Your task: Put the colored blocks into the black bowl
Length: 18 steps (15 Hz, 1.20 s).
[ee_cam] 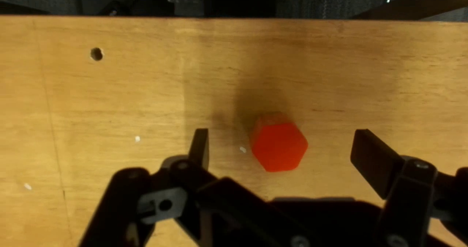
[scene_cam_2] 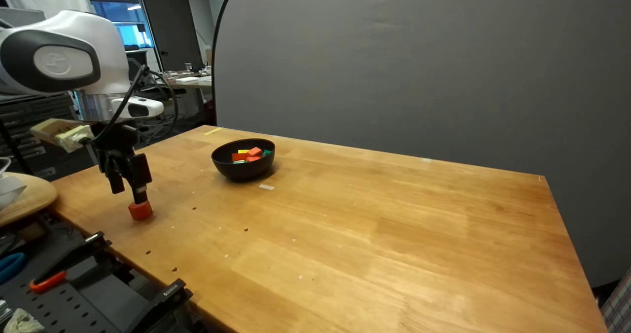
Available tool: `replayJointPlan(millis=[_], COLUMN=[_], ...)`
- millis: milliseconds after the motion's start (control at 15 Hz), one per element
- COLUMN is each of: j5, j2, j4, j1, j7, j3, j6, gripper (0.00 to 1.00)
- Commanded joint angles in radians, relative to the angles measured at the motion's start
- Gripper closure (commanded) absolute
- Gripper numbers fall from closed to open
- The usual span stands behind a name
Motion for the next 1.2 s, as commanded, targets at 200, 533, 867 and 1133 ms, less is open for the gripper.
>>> replayJointPlan(millis=[200, 533, 867, 1133], j5=[-0.24, -0.409, -0.531, -0.652], j2=[0.138, 0.13, 0.101, 0.049], j4=[0.092, 0.114, 0.119, 0.122], j1=[-0.376, -0.52, -0.617, -0.661], j7=[0.32, 0.472, 0.566, 0.646], j3=[0.414, 0.541, 0.61, 0.633], j6=[-0.012, -0.008, -0.01, -0.002], gripper=[0.26, 0.67, 0.93, 0.9])
